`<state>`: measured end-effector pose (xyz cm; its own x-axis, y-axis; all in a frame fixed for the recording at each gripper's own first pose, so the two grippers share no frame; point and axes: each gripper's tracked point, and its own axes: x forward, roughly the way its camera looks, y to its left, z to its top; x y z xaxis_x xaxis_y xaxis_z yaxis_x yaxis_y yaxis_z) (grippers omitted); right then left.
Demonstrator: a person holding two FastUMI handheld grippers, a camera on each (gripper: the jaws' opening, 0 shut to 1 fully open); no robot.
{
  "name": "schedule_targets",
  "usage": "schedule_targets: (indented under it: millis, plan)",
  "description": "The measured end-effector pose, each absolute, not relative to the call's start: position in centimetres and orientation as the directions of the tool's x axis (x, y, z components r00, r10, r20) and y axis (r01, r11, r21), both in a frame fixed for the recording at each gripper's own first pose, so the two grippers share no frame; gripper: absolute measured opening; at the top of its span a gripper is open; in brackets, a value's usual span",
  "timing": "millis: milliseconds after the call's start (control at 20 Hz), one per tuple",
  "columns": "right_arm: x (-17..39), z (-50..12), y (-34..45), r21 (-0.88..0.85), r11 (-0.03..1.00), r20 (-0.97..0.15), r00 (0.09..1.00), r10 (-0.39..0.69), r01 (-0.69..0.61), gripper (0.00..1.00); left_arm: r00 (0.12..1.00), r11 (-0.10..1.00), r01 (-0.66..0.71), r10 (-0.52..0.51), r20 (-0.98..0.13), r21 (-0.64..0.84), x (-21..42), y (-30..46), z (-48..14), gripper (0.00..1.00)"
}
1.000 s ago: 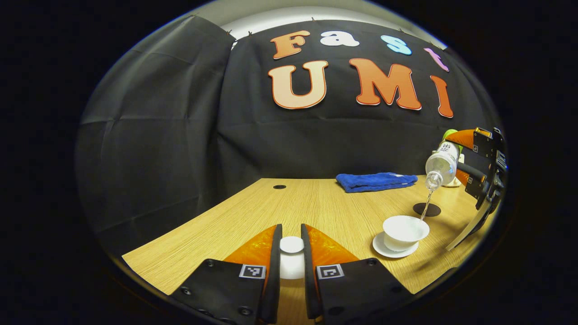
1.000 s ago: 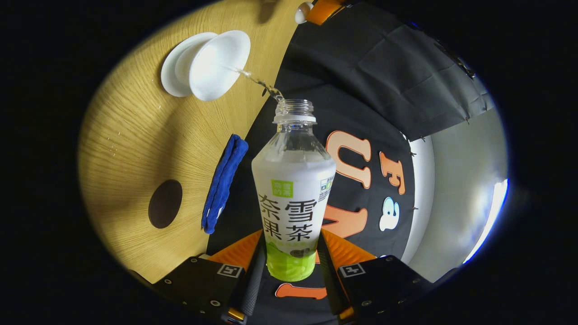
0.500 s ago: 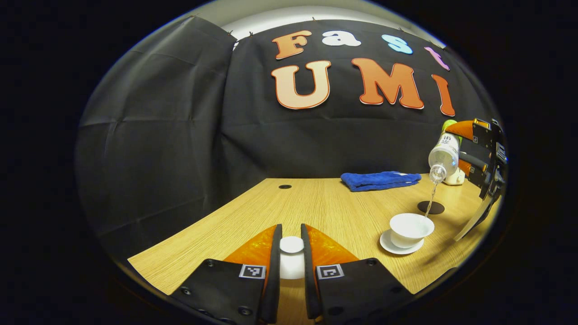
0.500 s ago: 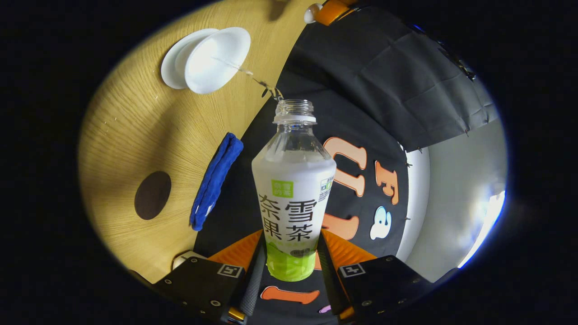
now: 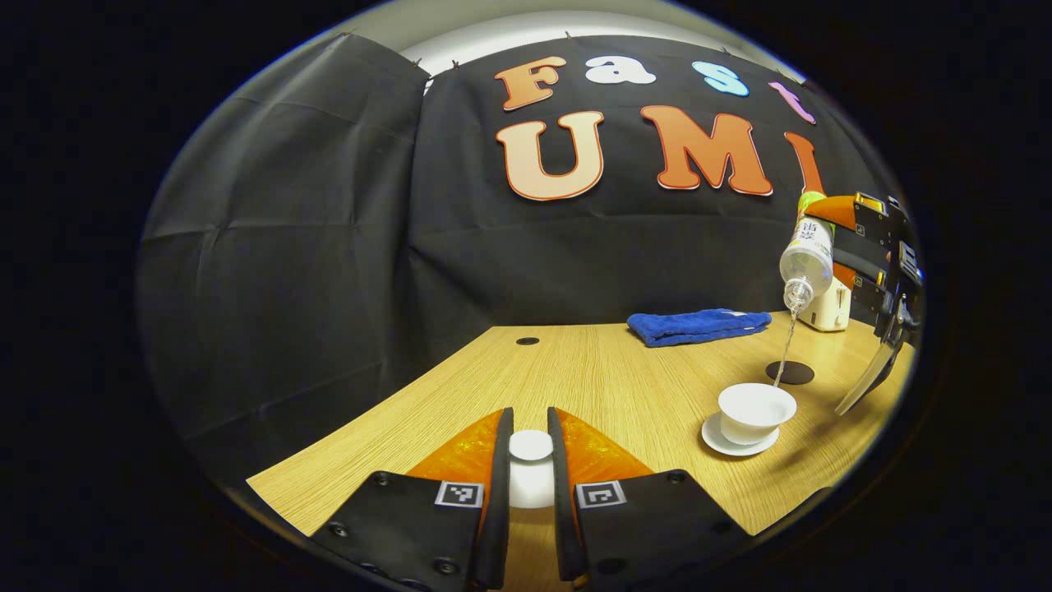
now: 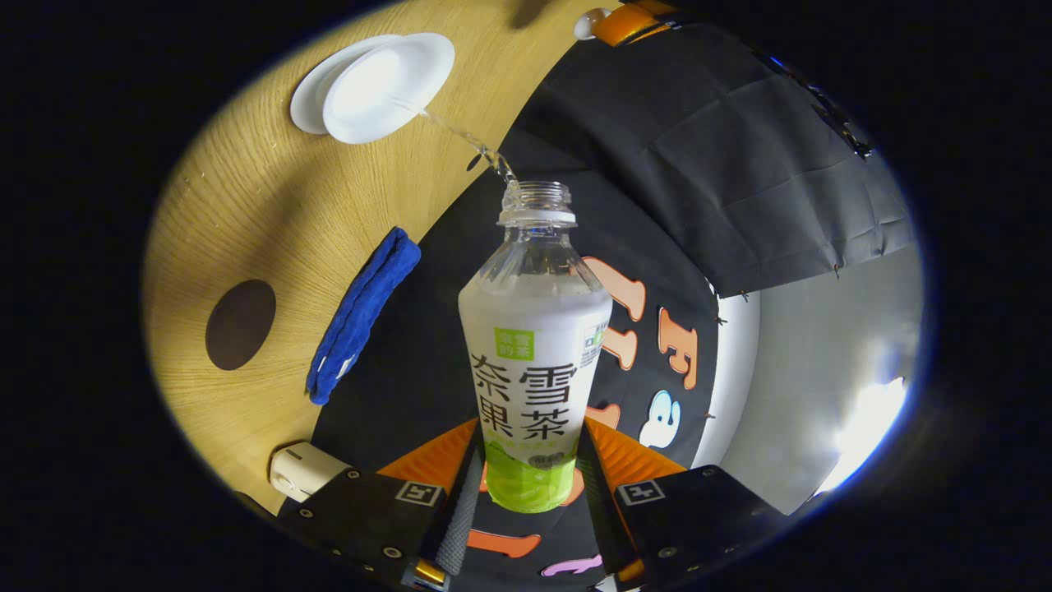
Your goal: Open the teacup lid with one hand, grasp the water bottle and pour water into the teacup with the other hand; after pouring, place the water bottle on the coaster and then close the teacup lid.
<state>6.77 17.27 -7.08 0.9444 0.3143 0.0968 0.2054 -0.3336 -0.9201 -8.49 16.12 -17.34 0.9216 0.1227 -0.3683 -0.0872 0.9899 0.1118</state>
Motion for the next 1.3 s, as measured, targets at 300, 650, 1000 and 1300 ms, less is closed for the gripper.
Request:
schedule_targets:
  millis: [300, 650, 1000, 1300]
  plan:
    - [7.0, -5.8, 17.2, -0.904, -0.352, 0.122, 0.934, 0.335, 0.244, 0.63, 0.922, 0.991, -0.079, 0.113, -0.371, 0.106, -8.6, 15.8, -17.3, 0.27]
    - [7.1, -5.8, 18.3, -0.889, -0.370, 0.122, 0.919, 0.374, 0.269, 0.63, 0.919, 0.991, -0.082, 0.117, -0.376, 0.109, -8.5, 15.8, -17.5, 0.27]
    - [7.4, -6.4, 20.3, -0.874, -0.402, 0.073, 0.890, 0.449, 0.274, 0.63, 0.917, 0.992, -0.074, 0.109, -0.383, 0.106, -8.7, 15.1, -17.7, 0.27]
    - [7.2, -7.7, 21.1, -0.882, -0.405, 0.020, 0.878, 0.478, 0.240, 0.63, 0.918, 0.991, -0.073, 0.111, -0.381, 0.112, -8.7, 14.7, -17.2, 0.27]
